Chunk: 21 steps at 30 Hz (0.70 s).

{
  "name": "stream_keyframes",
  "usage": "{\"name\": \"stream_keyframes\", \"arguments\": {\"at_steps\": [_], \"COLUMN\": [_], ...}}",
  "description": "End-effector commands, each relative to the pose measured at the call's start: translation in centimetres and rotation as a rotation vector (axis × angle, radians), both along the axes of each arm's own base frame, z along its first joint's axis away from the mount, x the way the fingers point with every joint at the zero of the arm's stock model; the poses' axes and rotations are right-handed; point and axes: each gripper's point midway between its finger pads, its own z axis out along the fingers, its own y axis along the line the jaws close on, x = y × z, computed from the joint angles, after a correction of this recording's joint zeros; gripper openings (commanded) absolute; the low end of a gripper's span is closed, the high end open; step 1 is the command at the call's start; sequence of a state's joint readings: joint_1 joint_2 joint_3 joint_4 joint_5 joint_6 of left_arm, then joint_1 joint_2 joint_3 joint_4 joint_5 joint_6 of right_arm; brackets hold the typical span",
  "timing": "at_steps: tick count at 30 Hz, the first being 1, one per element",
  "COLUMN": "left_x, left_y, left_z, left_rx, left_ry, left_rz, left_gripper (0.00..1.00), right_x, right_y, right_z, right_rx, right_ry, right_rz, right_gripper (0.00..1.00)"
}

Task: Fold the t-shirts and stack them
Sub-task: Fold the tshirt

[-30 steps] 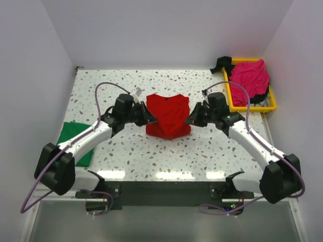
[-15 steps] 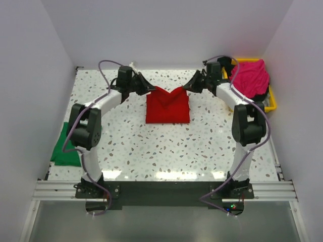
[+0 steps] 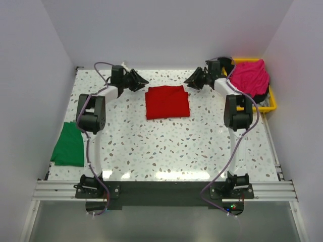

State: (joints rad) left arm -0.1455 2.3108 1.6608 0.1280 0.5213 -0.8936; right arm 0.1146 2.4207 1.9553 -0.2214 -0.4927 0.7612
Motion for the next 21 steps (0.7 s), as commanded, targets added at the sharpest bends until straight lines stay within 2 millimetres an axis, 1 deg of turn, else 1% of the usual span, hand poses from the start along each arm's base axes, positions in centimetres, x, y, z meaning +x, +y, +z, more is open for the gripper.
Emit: {"name": "stream_keyframes", "arguments": {"at_steps": [1, 2, 3, 4, 5, 6, 7, 8, 9, 10, 11, 12, 13, 14, 15, 16, 17, 18, 19, 20, 21], "left_x": [1.9, 1.8, 1.6, 1.3, 1.0, 0.7, 0.1, -0.3, -0.6, -1.0, -1.6, -2.0, -2.3, -2.9, -3.3, -3.6, -4.2, -4.5, -4.8, -5.2, -5.6], "left_y": [2.7, 3.2, 3.4, 3.5, 3.2, 2.8, 2.6, 1.7, 1.2, 0.7, -0.4, -1.1, -1.8, -3.1, -3.6, -4.1, -5.0, -5.3, -5.6, -6.0, -5.8], "left_z": [6.8, 6.8, 6.8, 6.6, 6.7, 6.7, 6.6, 6.5, 6.4, 5.9, 5.7, 5.4, 5.1, 4.9, 4.4, 3.9, 3.7, 2.9, 2.3, 1.8, 0.6], "left_rx": [0.008, 0.009, 0.011, 0.014, 0.012, 0.011, 0.014, 0.017, 0.019, 0.02, 0.018, 0.015, 0.017, 0.016, 0.017, 0.016, 0.015, 0.015, 0.017, 0.023, 0.036], "left_ry": [-0.202, -0.201, -0.202, -0.194, -0.193, -0.199, -0.196, -0.193, -0.191, -0.179, -0.175, -0.172, -0.168, -0.163, -0.156, -0.145, -0.141, -0.131, -0.119, -0.109, -0.081], "left_rz": [0.02, 0.027, 0.03, 0.035, 0.03, 0.024, 0.021, 0.007, 0.0, -0.007, -0.027, -0.043, -0.051, -0.076, -0.086, -0.094, -0.11, -0.113, -0.119, -0.122, -0.111], "left_gripper": [0.48, 0.5, 0.52, 0.52, 0.52, 0.5, 0.49, 0.47, 0.41, 0.37, 0.34, 0.28, 0.25, 0.22, 0.18, 0.17, 0.14, 0.11, 0.11, 0.1, 0.07], "right_x": [1.5, 1.1, 0.9, 0.5, 0.0, -0.3, -0.7, -1.2, -1.5, -2.0, -2.5, -2.7, -3.1, -3.6, -3.8, -4.2, -4.7, -4.9, -5.2, -5.6, -5.9], "right_y": [-1.4, -1.6, -1.7, -1.5, -1.4, -1.2, -0.5, -0.1, 0.5, 1.3, 1.8, 2.4, 3.3, 3.7, 4.1, 5.0, 5.2, 5.4, 5.6, 5.2, 5.2], "right_z": [6.3, 5.9, 6.2, 7.2, 7.0, 7.1, 7.8, 7.2, 7.2, 7.1, 6.4, 6.1, 5.7, 4.7, 4.5, 4.0, 3.1, 2.7, 2.3, 1.1, 0.5], "right_rx": [-0.012, -0.029, -0.047, -0.058, -0.071, -0.086, -0.093, -0.098, -0.092, -0.087, -0.083, -0.079, -0.079, -0.078, -0.076, -0.075, -0.076, -0.078, -0.08, -0.094, -0.095], "right_ry": [-0.142, -0.138, -0.152, -0.172, -0.167, -0.18, -0.196, -0.186, -0.19, -0.188, -0.174, -0.177, -0.172, -0.151, -0.152, -0.145, -0.126, -0.121, -0.111, -0.087, -0.069], "right_rz": [0.005, 0.003, 0.01, 0.014, 0.018, 0.032, 0.048, 0.059, 0.08, 0.1, 0.113, 0.121, 0.137, 0.147, 0.154, 0.171, 0.179, 0.182, 0.182, 0.17, 0.167], "right_gripper": [0.4, 0.42, 0.42, 0.43, 0.43, 0.43, 0.43, 0.43, 0.41, 0.4, 0.4, 0.39, 0.38, 0.37, 0.36, 0.36, 0.35, 0.35, 0.34, 0.34, 0.34]}}
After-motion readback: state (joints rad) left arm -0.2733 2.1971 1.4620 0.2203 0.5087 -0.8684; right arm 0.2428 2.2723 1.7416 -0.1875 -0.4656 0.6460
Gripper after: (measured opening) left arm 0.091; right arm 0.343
